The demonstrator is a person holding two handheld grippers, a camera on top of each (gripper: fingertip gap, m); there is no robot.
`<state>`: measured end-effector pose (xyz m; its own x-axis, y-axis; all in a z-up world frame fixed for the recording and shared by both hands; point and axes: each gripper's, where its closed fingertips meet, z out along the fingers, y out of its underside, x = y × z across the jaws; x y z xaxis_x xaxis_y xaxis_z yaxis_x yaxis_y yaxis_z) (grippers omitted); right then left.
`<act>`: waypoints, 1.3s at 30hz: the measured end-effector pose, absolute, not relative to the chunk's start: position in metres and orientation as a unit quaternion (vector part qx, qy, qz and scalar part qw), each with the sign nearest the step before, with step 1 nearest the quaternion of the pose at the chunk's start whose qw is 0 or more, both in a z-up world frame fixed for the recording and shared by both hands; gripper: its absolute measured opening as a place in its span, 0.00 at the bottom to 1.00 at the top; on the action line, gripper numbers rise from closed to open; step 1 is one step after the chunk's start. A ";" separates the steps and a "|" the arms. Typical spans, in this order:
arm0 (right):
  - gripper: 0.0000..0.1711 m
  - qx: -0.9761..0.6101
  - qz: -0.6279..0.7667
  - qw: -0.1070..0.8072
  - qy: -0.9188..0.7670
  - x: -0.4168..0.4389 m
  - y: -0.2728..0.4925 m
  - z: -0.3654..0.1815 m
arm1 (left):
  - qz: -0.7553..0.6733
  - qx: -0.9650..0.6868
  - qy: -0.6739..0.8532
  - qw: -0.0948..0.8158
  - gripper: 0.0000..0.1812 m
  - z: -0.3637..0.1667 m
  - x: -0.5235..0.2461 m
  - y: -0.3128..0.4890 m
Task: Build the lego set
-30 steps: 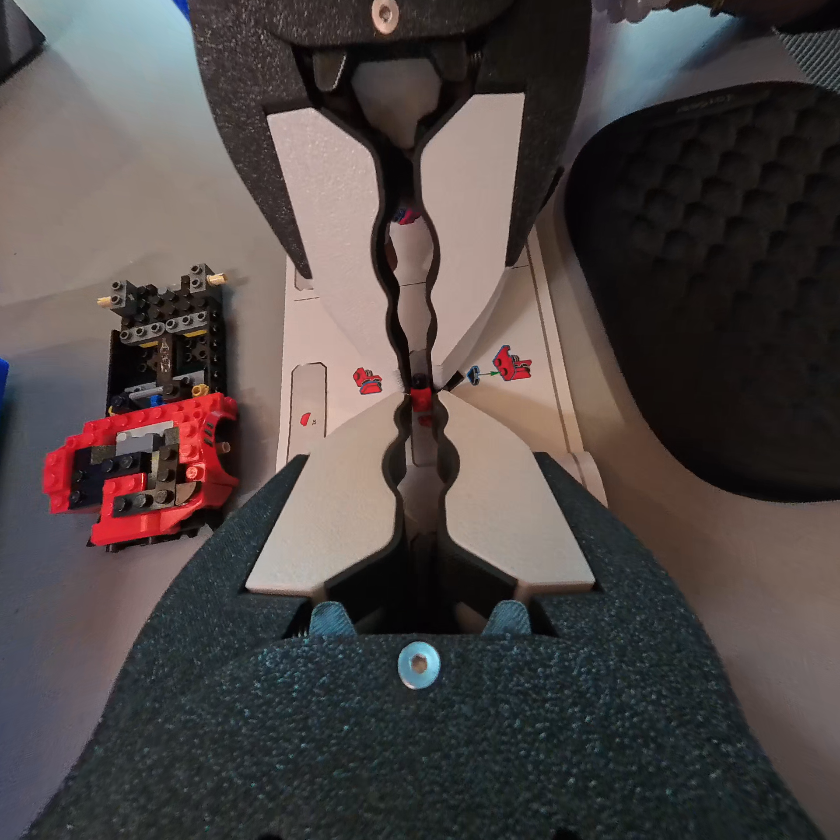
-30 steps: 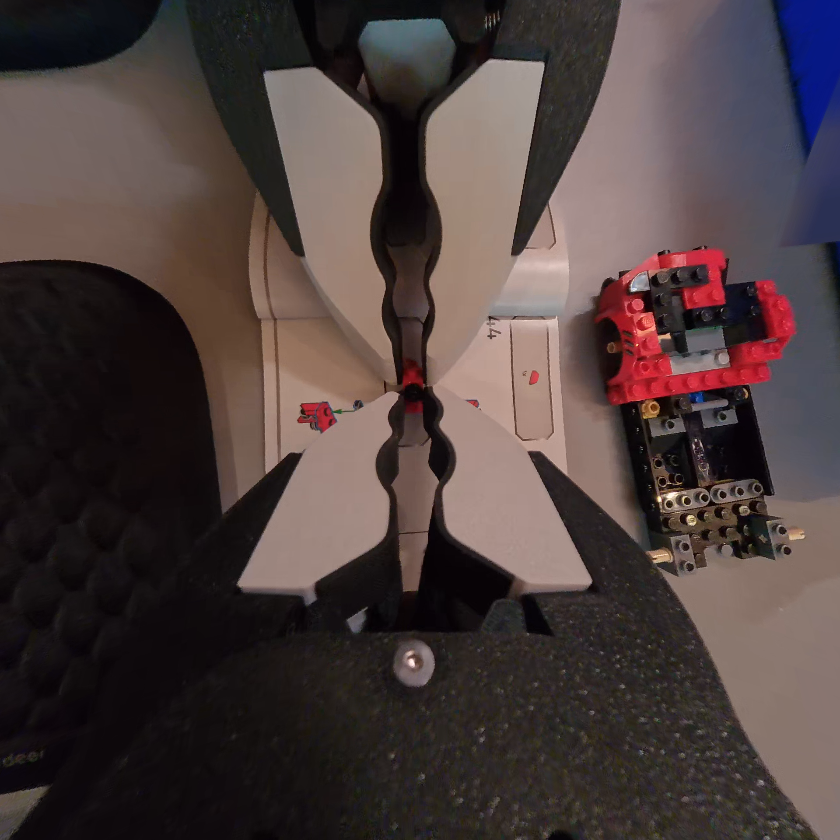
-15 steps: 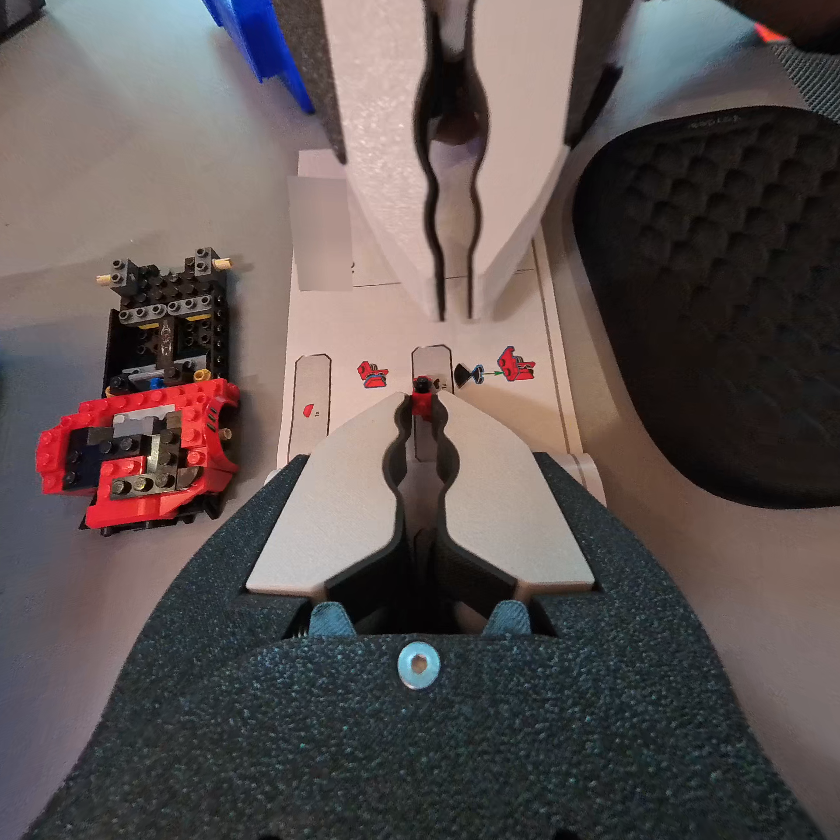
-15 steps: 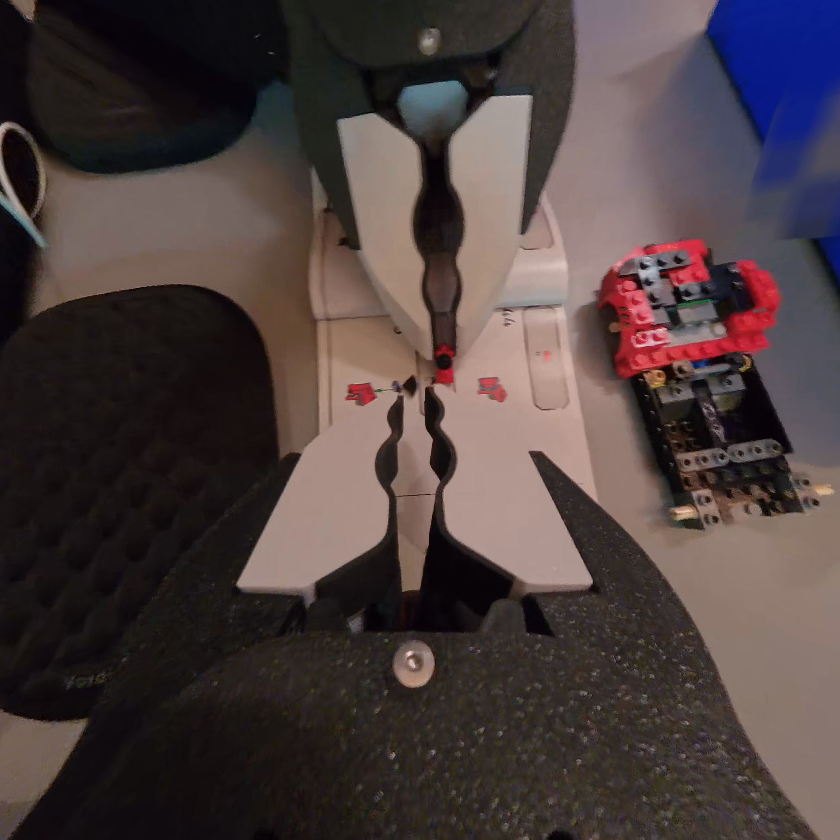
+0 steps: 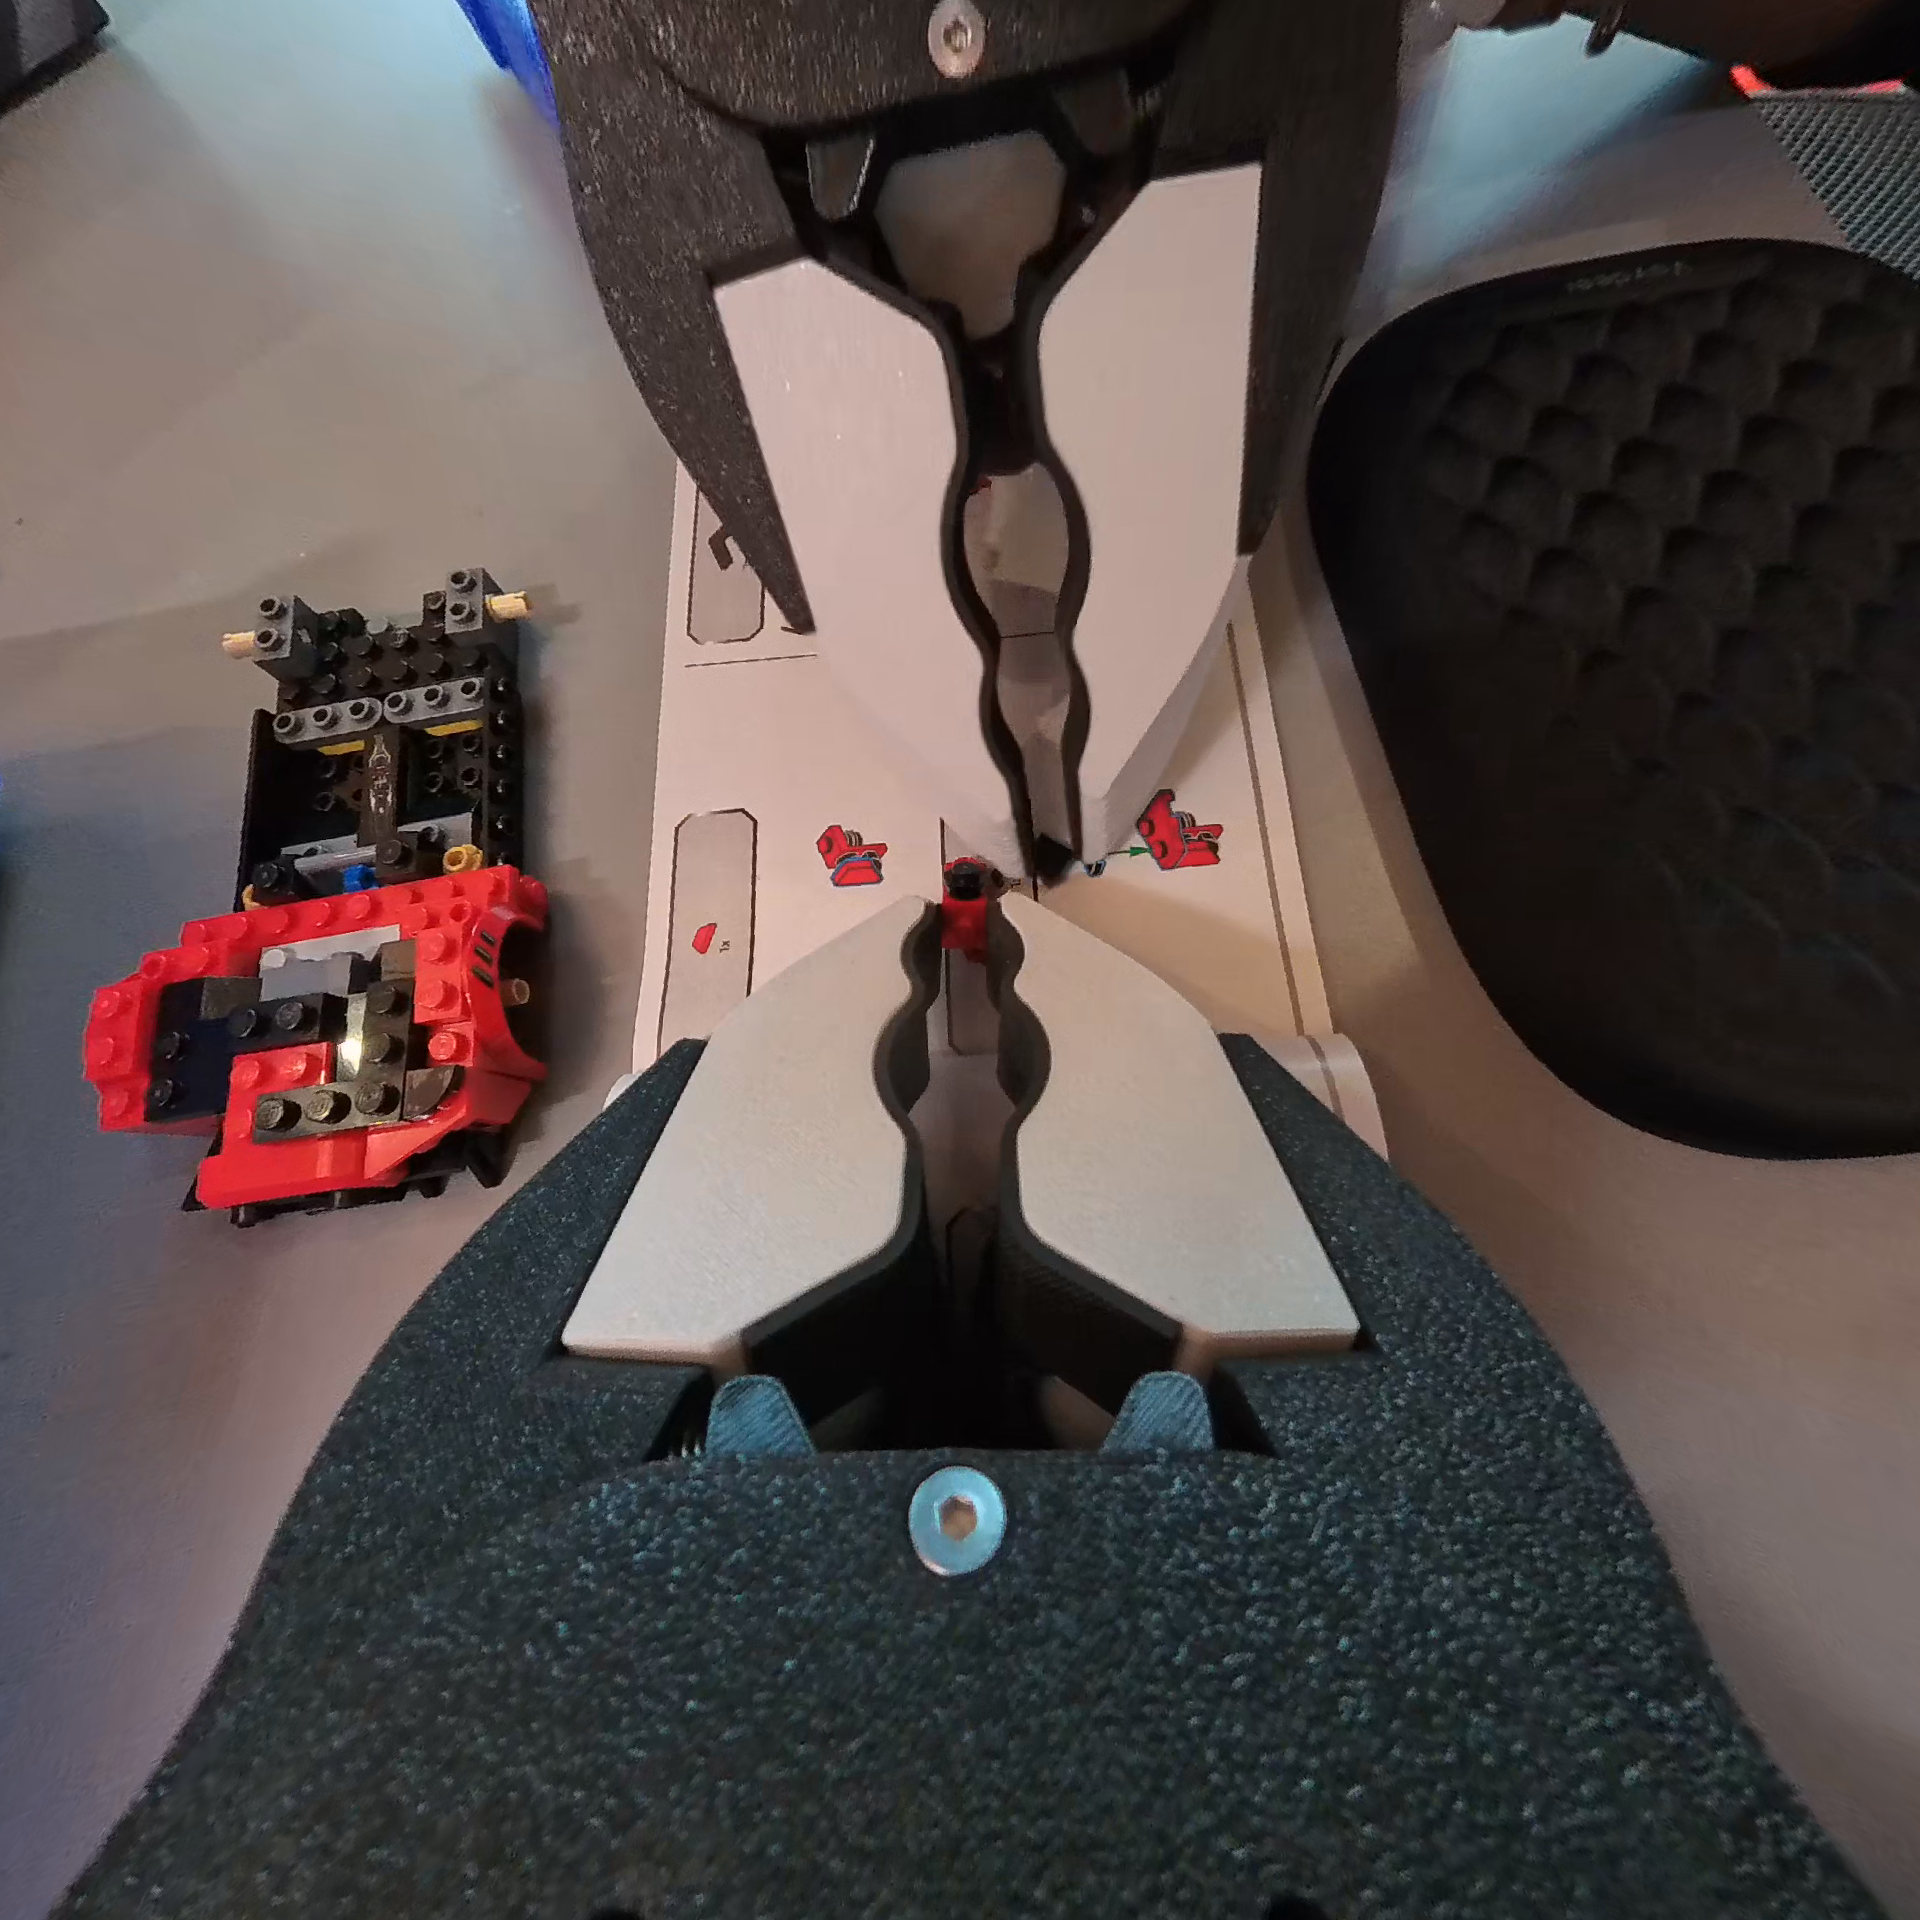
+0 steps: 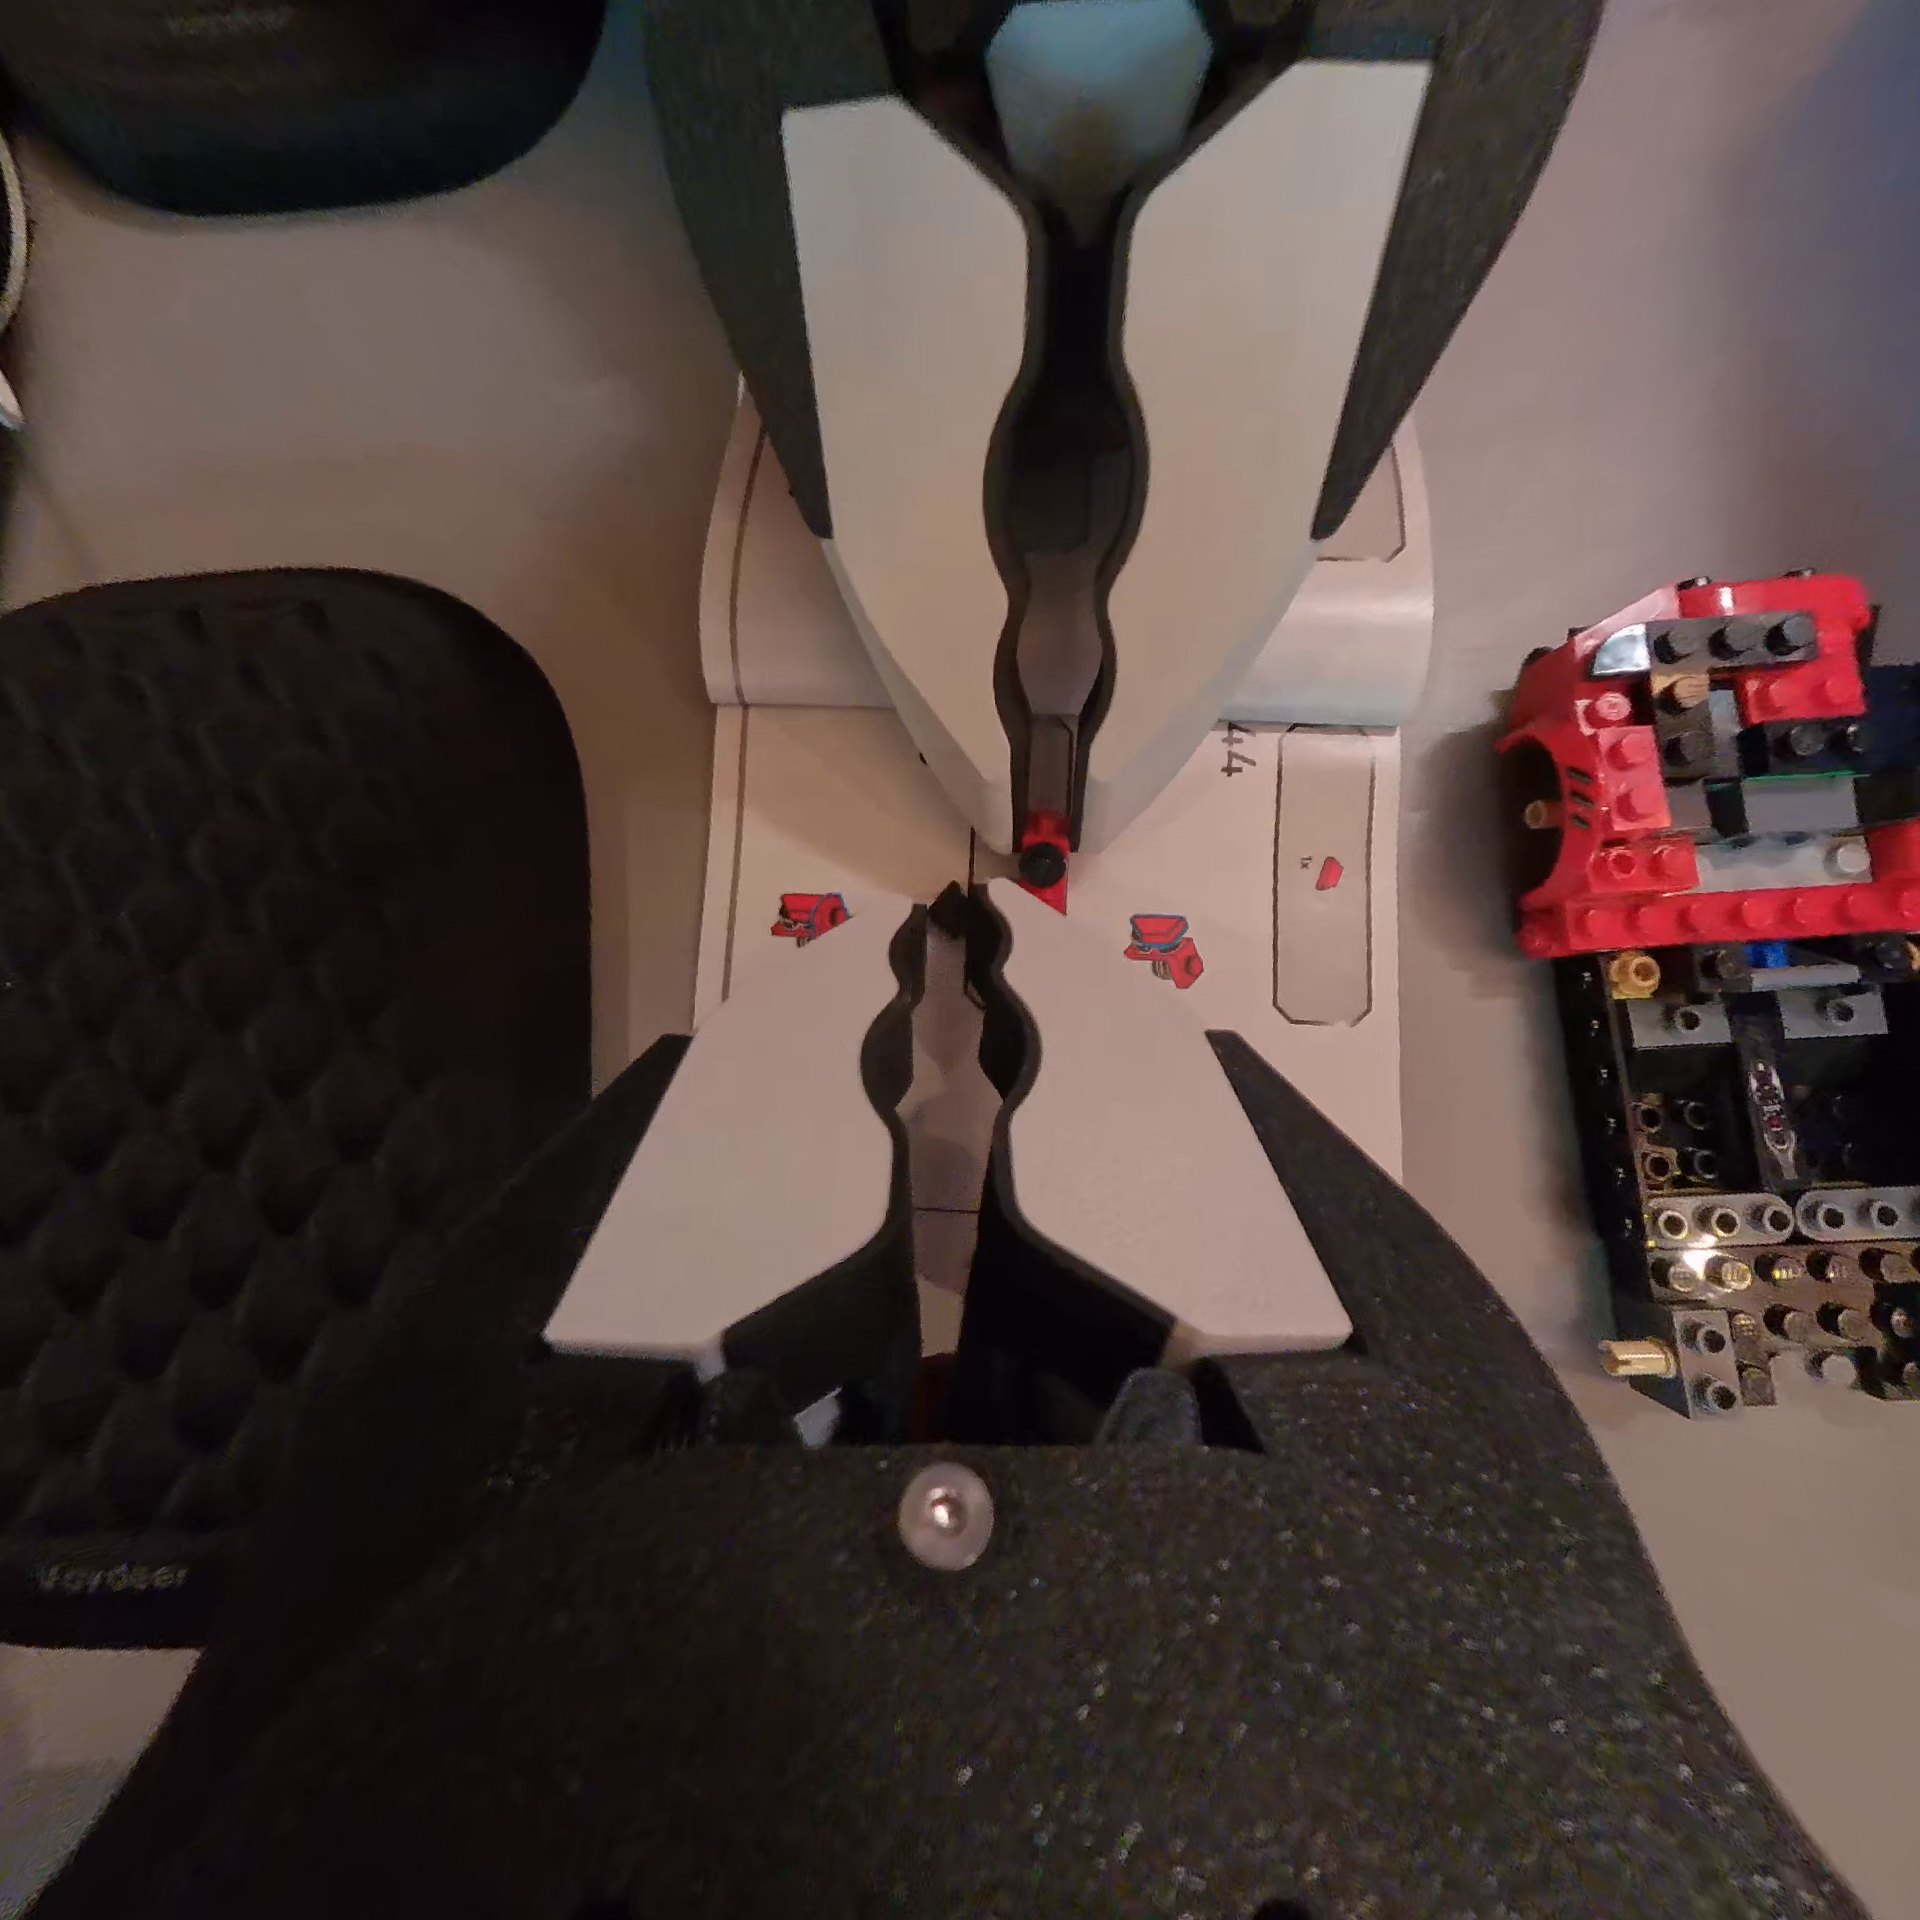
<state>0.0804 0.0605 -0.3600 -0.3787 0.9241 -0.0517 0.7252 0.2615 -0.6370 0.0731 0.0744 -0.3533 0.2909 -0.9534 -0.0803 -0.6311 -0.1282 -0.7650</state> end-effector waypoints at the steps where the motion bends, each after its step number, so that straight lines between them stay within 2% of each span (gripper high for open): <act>1: 0.04 -0.534 0.294 0.168 -0.775 0.081 0.061 -0.361 | -0.223 -0.717 0.552 0.362 0.04 -0.353 0.073 0.074; 6: 0.04 -0.545 0.315 0.206 -0.749 0.081 0.064 -0.359 | -0.224 -0.717 0.552 0.362 0.04 -0.353 0.073 0.074; 12: 0.04 -0.594 0.408 0.289 -0.630 0.079 0.083 -0.333 | -0.233 -0.728 0.535 0.360 0.04 -0.353 0.072 0.077; 16: 0.04 -0.625 0.409 0.287 -0.600 0.077 0.091 -0.334 | -0.262 -0.733 0.493 0.388 0.04 -0.340 0.069 0.084; 19: 0.03 -0.646 0.409 0.269 -0.586 0.077 0.095 -0.339 | -0.254 -0.745 0.490 0.375 0.04 -0.345 0.069 0.085; 25: 0.03 -0.711 0.449 0.195 -0.505 0.072 0.090 -0.345 | -0.235 -0.758 0.493 0.357 0.04 -0.353 0.069 0.086; 39: 0.03 -0.752 0.447 0.163 -0.456 0.071 0.087 -0.353 | -0.237 -0.760 0.490 0.355 0.04 -0.354 0.069 0.085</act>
